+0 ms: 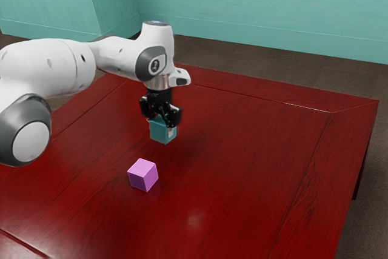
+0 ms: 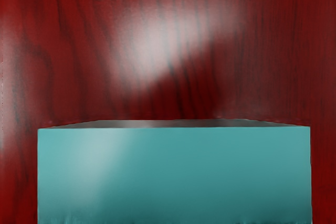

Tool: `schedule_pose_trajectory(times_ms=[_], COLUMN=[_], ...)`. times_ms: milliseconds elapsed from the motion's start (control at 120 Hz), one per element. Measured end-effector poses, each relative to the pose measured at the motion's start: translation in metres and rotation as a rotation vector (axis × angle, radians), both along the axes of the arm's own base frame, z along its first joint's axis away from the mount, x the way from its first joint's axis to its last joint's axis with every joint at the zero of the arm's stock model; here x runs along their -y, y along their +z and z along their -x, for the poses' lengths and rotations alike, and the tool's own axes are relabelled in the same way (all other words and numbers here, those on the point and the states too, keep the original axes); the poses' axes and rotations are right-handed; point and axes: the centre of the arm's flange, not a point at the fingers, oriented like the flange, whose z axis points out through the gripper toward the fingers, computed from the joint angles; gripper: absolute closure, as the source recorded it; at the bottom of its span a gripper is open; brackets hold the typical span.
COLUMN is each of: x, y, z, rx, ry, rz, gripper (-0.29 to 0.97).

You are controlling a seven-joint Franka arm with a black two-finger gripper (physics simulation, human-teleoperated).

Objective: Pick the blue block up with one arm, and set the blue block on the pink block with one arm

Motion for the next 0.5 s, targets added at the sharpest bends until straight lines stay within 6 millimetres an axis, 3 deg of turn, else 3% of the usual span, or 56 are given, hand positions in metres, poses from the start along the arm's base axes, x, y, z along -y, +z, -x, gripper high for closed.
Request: schedule_pose_trajectory(times_ms=[208,500], x=[-0.011,-0.001], y=[0.025,0.003], z=[0.04,0.07], rx=[-0.016,-0.088], ry=[0.001,-0.066], rz=[-0.009,-0.028], gripper=[0.31,0.31])
